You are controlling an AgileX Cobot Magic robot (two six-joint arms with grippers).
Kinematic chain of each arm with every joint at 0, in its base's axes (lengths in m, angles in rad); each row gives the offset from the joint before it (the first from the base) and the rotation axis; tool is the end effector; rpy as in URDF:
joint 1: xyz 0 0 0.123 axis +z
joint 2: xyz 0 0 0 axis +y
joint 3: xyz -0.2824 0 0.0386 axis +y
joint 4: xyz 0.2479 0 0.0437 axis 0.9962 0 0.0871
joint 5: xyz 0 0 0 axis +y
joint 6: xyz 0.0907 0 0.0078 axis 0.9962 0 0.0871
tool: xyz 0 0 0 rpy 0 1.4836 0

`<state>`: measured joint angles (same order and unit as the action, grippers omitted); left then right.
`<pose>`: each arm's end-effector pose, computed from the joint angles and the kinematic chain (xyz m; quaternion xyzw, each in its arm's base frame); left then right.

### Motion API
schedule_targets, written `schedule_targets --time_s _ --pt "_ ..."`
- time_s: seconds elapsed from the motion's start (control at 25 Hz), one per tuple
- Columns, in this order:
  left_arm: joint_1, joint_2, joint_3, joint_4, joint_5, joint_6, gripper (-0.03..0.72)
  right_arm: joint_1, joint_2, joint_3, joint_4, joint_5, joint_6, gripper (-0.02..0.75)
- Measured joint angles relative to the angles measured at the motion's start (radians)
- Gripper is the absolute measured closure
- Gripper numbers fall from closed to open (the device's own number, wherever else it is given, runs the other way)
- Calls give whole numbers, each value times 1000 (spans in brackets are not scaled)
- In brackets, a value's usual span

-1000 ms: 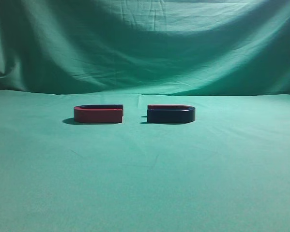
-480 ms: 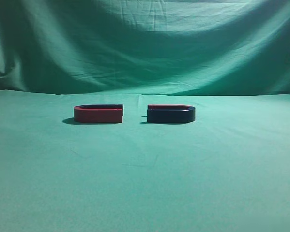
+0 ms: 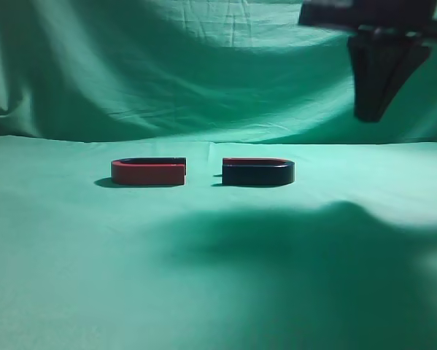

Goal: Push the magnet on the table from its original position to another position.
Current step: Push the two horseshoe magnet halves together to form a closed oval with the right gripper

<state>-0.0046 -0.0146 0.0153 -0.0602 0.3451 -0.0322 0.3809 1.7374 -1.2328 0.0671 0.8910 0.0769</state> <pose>0.0530 -0.0021 0.1777 -0.0272 0.7917 -0.0366 0.6092 0.3200 0.1333 0.2257 -0.1327 0.9821 0.0575 0.1208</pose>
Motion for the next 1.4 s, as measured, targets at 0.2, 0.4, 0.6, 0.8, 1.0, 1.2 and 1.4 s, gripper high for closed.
schedule_targets --time_s 0.2,0.4,0.6,0.8,1.0,1.2,1.4 --pt "0 0 0 0 0 0 316 0 153 -141 0 23 0 738" --pt "0 0 0 0 0 0 316 0 265 -245 0 29 0 738" --pt "0 0 0 0 0 0 316 0 342 -309 0 30 0 738" --pt "0 0 0 0 0 0 316 0 369 -330 4 28 0 738" --pt "0 0 0 0 0 0 316 26 373 -330 7 16 -2 738" --pt "0 0 0 0 0 0 316 81 373 -330 7 -27 -2 738" --pt "0 0 0 0 0 0 316 109 373 -333 13 -58 -2 738"
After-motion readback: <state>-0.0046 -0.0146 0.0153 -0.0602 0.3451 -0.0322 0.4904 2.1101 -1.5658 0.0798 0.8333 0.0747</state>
